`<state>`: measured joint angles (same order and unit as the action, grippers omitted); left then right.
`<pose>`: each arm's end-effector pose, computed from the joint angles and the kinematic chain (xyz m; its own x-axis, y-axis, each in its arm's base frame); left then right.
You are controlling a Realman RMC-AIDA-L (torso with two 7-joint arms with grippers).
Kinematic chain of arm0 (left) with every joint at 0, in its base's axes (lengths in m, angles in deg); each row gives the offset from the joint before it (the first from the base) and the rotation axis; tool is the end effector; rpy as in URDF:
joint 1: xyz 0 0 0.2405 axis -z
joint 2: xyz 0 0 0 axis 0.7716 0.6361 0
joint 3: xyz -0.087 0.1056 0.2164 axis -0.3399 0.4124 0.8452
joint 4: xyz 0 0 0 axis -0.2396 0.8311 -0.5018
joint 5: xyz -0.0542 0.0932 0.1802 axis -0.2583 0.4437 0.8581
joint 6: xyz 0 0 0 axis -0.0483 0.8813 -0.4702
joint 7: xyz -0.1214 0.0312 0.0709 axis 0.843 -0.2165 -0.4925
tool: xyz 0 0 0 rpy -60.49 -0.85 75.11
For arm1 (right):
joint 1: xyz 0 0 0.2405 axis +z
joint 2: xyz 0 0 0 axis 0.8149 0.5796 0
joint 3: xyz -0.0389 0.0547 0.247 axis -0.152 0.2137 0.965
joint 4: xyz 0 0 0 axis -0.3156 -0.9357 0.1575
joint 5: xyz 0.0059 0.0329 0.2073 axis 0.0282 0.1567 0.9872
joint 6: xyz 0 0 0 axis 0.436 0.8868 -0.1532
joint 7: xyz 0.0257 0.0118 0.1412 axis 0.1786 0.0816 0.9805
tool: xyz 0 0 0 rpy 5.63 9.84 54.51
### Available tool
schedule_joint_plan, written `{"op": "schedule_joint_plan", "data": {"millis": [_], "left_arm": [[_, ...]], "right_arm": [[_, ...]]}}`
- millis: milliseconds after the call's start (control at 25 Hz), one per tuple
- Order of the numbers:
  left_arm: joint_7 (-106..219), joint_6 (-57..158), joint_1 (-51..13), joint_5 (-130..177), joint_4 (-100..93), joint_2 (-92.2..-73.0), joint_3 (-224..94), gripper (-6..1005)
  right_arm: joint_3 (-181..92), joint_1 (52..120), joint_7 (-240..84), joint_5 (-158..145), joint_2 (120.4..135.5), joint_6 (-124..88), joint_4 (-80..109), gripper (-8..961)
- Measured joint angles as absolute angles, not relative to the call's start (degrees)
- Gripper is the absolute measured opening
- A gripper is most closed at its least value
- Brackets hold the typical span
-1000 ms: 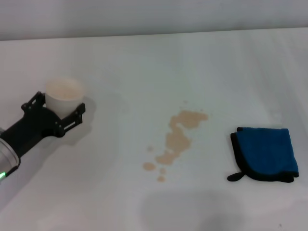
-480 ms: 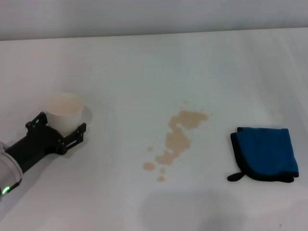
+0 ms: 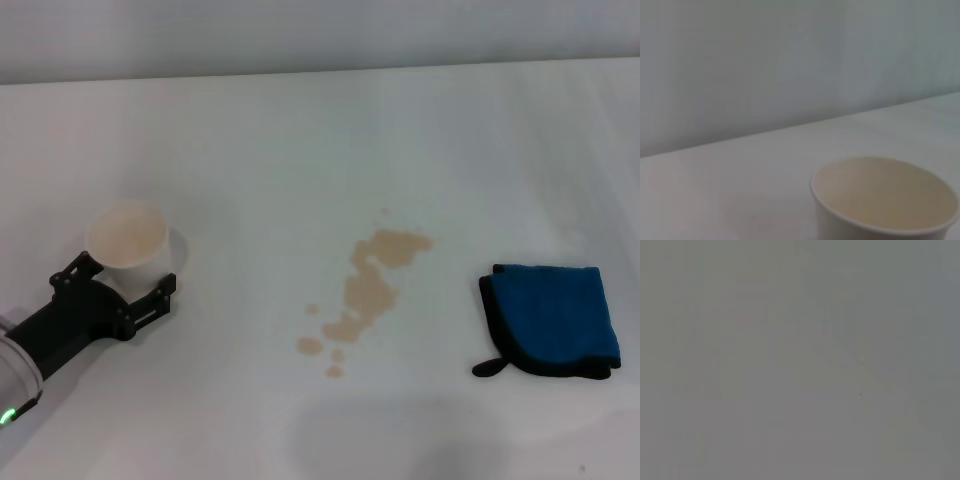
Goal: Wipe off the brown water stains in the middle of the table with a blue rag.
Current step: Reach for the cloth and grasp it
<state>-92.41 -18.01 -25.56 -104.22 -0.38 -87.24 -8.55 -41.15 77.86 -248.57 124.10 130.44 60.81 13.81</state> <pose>-0.3399 0.2926 -0.0756 0.8095 0.2723 0.5201 0.5620 -0.6155 -0.5525 0.3997 0.3096 0.0813 0.7578 0.0886 -0.6465 -0.6495 0.1966 -0.7345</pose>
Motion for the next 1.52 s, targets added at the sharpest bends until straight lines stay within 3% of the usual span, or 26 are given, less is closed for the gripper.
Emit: {"op": "schedule_joint_plan", "data": {"millis": [440, 1080, 1520], "left_arm": [[-92.55, -20.33, -27.63, -104.24, 1.10, -86.90, -8.54, 870], [-95.88, -33.30, -38.24, -108.23, 2.97, -86.96, -9.07, 869], [-97.40, -39.33, -45.23, -124.36, 2.77, -86.74, -9.07, 868]], "right_arm": [[-41.22, 77.86, -248.54, 124.08, 130.33, 60.75, 14.01, 866], [-43.80, 76.24, -247.72, 122.14, 130.29, 62.70, 15.90, 866], [-63.34, 70.43, -217.80, 119.92, 129.75, 63.46, 32.12, 866]]}}
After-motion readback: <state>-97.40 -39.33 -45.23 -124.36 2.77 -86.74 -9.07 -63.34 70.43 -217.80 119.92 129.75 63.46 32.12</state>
